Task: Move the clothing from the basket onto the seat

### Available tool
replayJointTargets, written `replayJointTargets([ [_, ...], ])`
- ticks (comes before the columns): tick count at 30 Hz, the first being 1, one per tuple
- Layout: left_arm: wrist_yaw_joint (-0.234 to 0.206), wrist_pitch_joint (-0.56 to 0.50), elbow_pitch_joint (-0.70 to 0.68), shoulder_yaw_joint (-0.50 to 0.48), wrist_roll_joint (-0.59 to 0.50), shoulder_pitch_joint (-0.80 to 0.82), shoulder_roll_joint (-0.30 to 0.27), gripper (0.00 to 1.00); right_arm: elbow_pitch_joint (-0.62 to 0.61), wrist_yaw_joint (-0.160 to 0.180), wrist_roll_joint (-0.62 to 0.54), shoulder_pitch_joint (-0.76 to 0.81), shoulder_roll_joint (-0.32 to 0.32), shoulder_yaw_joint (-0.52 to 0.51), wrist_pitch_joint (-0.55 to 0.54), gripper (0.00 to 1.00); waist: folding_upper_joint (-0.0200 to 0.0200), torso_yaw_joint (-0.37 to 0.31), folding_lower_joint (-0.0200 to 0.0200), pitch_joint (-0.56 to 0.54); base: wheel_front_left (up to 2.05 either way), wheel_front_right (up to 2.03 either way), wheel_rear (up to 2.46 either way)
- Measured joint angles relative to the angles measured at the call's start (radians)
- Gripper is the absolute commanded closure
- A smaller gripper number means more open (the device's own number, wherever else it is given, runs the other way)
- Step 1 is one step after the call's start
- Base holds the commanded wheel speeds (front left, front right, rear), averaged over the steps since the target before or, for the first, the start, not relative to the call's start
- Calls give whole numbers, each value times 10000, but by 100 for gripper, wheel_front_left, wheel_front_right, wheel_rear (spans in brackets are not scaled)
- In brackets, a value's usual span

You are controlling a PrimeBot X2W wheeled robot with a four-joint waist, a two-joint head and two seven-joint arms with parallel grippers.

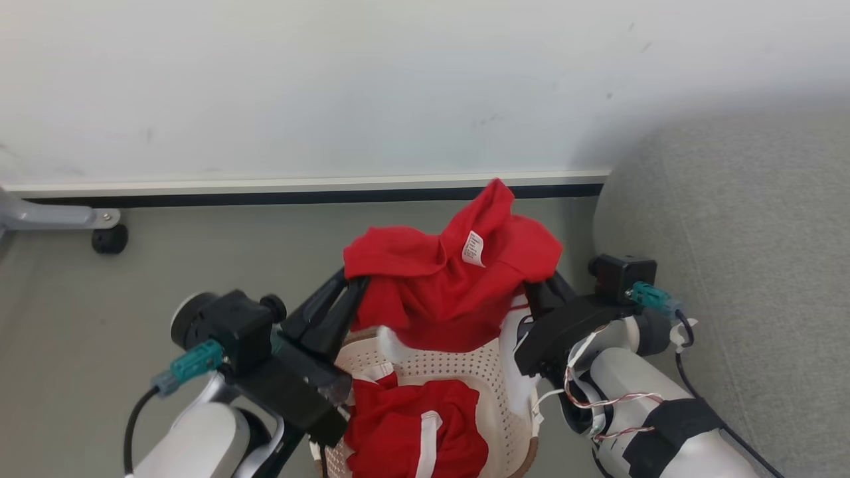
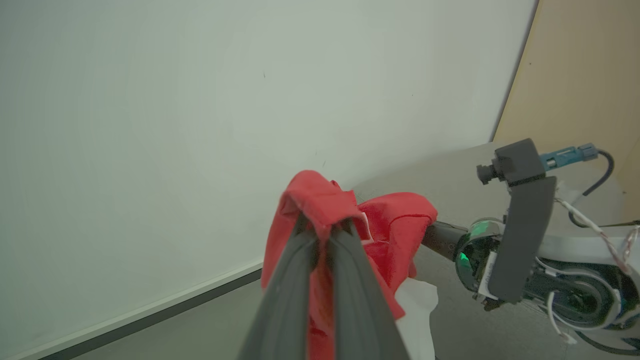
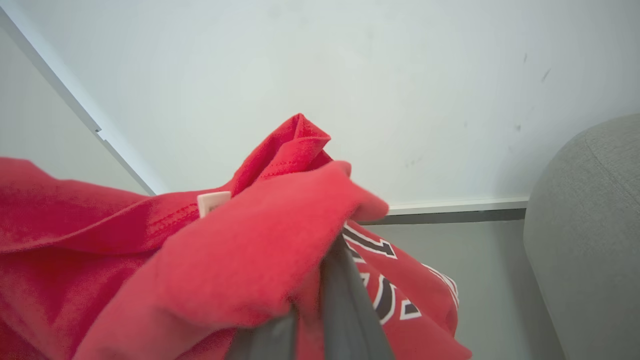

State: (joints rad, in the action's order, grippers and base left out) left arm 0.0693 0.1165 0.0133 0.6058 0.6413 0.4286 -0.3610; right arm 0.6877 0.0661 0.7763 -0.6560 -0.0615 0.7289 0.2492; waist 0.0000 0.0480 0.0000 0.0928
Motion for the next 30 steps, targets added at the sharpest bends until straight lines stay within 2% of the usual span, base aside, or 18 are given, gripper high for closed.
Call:
replayJointTargets([
  [4,25,17,27,180,0,-369,-128,100,-203,54,-234,27,-12,-523,0,100,0,-286,0,-18,0,0,0],
  [5,27,36,36,190,0,-417,-146,87,-328,58,-295,61,-31,-658,0,100,0,-362,0,-28,0,0,0],
  [6,46,42,54,222,2,-460,-173,56,-451,59,-330,105,-52,-782,2,100,0,-438,0,-41,0,0,0],
  [7,107,40,71,263,2,-508,-199,5,-577,100,-364,157,-86,-899,0,100,0,-518,0,-55,0,0,0],
  [8,113,40,77,324,4,-550,-234,0,-719,136,-410,223,-144,-1028,2,100,0,-597,0,-71,0,0,0],
  [18,196,144,40,499,31,-1279,-640,0,-2278,307,-936,921,-476,-2336,2,100,0,-1550,0,-210,0,0,0],
  [30,8,451,-293,355,-242,-1502,-1037,0,-5060,408,-2107,2226,-825,-3058,48,100,0,-3029,0,-170,0,0,0],
])
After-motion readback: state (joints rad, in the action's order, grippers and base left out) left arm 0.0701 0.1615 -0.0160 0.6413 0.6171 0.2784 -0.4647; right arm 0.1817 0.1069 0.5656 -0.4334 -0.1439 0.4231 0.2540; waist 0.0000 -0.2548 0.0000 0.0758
